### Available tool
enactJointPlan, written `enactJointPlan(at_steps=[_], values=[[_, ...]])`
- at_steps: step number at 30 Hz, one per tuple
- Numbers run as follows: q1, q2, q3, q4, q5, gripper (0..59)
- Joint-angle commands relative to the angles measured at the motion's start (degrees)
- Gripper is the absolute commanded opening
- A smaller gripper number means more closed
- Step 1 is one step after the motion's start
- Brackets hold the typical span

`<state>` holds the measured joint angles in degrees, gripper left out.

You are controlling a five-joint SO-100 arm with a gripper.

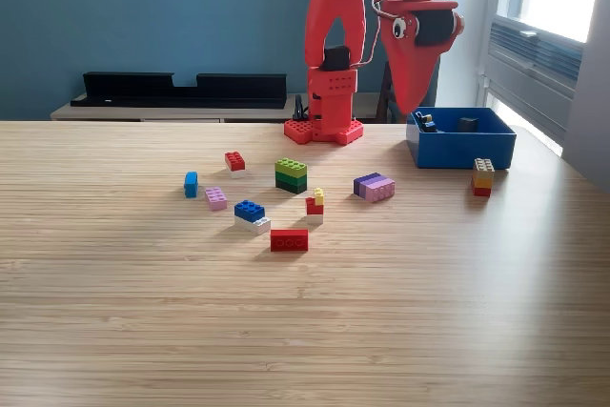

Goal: Grasp a lego block and put it in the bin.

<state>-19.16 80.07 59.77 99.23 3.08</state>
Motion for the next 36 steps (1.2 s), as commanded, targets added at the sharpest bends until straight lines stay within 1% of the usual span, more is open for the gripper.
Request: enactJointPlan(at_steps=[1,17,24,26,32,36], values=[[1.1,0.5,-2.2,1.7,0.4,0.1],[2.3,0.4,-5.3,1.4,1.3,0.1],[5.1,0.4,-7.4,1.4,2.4,0.1],[6.2,0.4,-7.5,1.4,3.3,0.1],[13.3,0.3,-6.5,1.3,9.2,0.1],[19.1,0.3,-5.2,-0.4,12.2,0.1]])
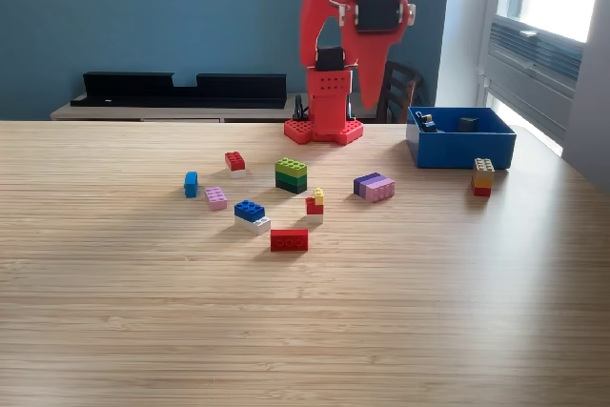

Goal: Grasp a lego block and put it in the bin.

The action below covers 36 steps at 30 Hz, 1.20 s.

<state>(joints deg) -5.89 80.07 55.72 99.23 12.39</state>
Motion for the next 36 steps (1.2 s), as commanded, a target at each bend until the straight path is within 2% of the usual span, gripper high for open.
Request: enactJointPlan(at_steps=[1,7,15,21,25,29,36], values=[[7.2,0.3,-0.8,-1.0,3.4,0.1],[15.2,0.3,3.6,-6.5,6.4,0.1],[21.5,0.3,15.8,-18.9,9.8,0.1],[23.7,0.2,20.0,-25.4,11.8,0.2],[23.9,0.1,20.5,-26.3,13.1,13.9],[23.7,0.1,21.4,-27.3,14.2,22.3],[23.0,-0.1,20.7,-27.5,14.9,24.5]])
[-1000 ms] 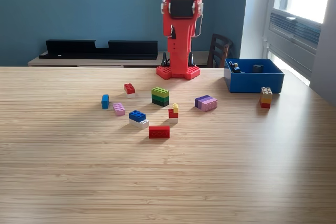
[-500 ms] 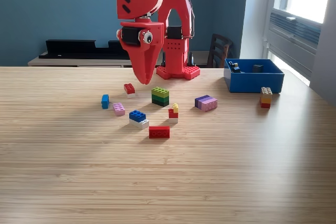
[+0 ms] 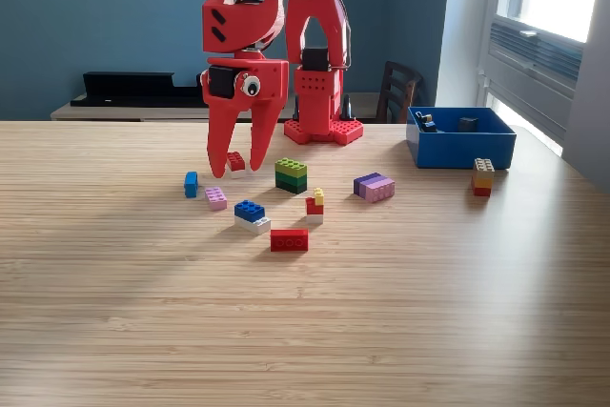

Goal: Grasp a lego block and put it in the bin.

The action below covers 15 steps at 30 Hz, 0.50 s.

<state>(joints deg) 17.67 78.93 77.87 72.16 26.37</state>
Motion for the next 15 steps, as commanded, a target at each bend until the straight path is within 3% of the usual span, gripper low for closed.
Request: enactJointPlan(at_steps=[1,7,15], values=[[-0.7,1.1,-1.3,-0.5,1.1,24.2],[-2.1,0.4,0.1,-1.8,2.1,22.8],[-3.5,-8.1,-3.2,-1.5,1.8,22.7]])
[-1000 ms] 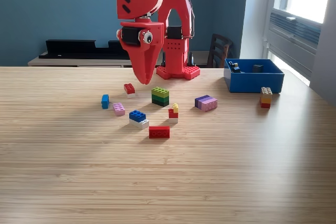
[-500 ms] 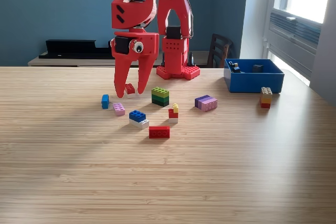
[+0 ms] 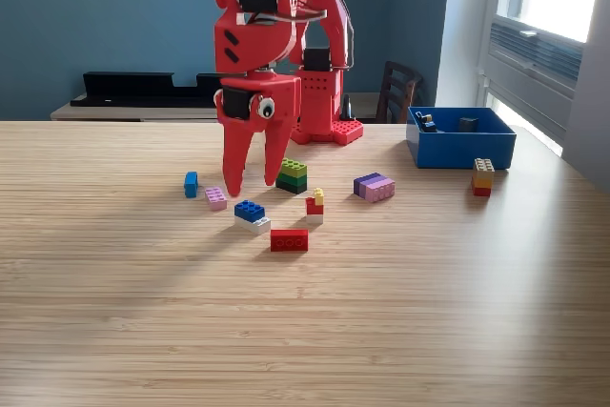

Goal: Grasp a lego block and put it in the bin.

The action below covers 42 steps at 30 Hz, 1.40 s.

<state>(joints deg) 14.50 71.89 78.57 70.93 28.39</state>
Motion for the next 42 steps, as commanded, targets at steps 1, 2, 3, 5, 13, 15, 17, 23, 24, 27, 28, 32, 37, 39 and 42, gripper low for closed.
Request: enactJointPlan(at_steps=[1,2,3,5,13,15,17,23,24,27,28,32,37,39,42], values=[[-0.4,-1.7,-4.1,-0.2,-0.3,22.7],[-0.3,-2.2,-4.4,-0.1,-0.3,22.7],[-0.3,-2.8,-4.7,0.1,-0.3,22.8],[-0.1,-3.4,-5.4,0.2,-0.3,22.9],[0.8,-3.9,-5.9,0.1,-0.4,22.7],[1.0,-3.9,-5.9,0.0,-0.1,22.2],[1.2,-3.9,-5.9,0.0,0.4,21.5],[2.1,-4.0,-6.3,0.2,0.6,20.7],[2.3,-4.0,-6.6,0.2,0.6,20.6],[2.9,-4.0,-7.4,0.4,0.4,19.9],[3.0,-4.0,-7.5,0.4,0.3,19.6],[4.0,-4.0,-8.0,0.0,0.1,18.3],[4.7,-4.0,-8.1,-0.5,-0.8,16.8],[4.7,-4.0,-8.0,-0.6,-0.8,15.7],[4.7,-4.0,-7.8,-0.8,-0.8,12.8]])
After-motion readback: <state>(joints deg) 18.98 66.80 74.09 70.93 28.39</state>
